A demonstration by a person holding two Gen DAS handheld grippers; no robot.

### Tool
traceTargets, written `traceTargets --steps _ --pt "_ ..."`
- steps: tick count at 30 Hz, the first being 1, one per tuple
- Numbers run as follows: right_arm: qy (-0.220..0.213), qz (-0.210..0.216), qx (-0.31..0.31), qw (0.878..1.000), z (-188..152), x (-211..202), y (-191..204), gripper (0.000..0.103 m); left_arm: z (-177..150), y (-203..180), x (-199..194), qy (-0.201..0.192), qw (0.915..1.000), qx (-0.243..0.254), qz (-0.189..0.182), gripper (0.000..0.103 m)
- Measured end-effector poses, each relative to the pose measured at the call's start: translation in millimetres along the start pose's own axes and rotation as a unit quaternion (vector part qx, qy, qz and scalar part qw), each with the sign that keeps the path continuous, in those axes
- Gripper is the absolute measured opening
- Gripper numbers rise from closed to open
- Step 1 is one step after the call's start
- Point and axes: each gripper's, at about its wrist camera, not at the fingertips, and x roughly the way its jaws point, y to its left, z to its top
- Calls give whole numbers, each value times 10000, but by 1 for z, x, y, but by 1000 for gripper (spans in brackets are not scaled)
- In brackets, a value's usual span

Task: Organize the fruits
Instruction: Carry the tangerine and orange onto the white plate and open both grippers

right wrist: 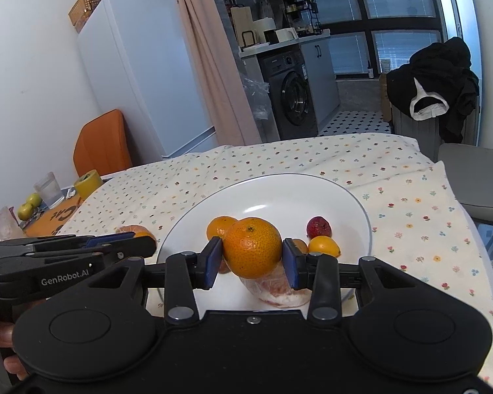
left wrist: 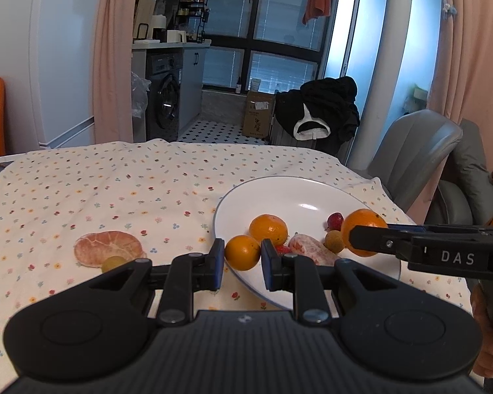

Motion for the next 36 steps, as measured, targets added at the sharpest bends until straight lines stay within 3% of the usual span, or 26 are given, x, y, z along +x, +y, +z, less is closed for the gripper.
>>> traceTargets --steps 15,19,36 --pt "212 10 -77 9997 6 33 -3 38 6 0 35 234 9996 22 -174 22" --pt "163 4 -61 9998 5 33 -4 43 7 0 38 256 9996 1 -153 22" --pt "98 -40 -17 9999 2 25 0 39 10 10 7 84 9999 -101 47 26"
